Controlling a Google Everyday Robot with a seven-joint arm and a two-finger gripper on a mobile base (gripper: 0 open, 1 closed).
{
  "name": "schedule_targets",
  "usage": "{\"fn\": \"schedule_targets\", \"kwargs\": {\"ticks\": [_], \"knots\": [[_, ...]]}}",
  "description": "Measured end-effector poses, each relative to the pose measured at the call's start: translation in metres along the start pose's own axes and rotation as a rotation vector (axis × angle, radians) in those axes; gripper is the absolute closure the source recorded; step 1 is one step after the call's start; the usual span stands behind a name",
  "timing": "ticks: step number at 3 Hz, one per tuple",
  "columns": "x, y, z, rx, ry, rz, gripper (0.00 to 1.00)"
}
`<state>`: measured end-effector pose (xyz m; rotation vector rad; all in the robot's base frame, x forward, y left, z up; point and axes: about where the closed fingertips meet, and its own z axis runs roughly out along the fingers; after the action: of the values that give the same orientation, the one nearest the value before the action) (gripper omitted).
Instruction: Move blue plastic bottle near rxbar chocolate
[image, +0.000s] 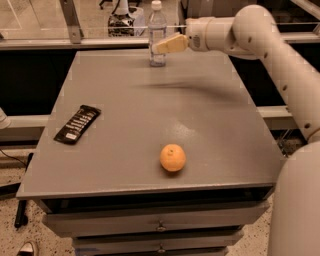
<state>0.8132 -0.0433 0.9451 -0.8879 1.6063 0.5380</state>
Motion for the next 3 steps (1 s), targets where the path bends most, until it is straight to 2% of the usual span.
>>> {"fn": "schedule_targets", "kwargs": {"ticks": [1,2,3], "knots": [[-0.003,-0.005,0.041,-0.02,-0.032,-0.009,0.0],[-0.002,-0.014,0.07,-0.016,-0.044,-0.017,0.0],[0.0,-0.018,0.084,-0.015,-0.058,-0.018,0.2]]}}
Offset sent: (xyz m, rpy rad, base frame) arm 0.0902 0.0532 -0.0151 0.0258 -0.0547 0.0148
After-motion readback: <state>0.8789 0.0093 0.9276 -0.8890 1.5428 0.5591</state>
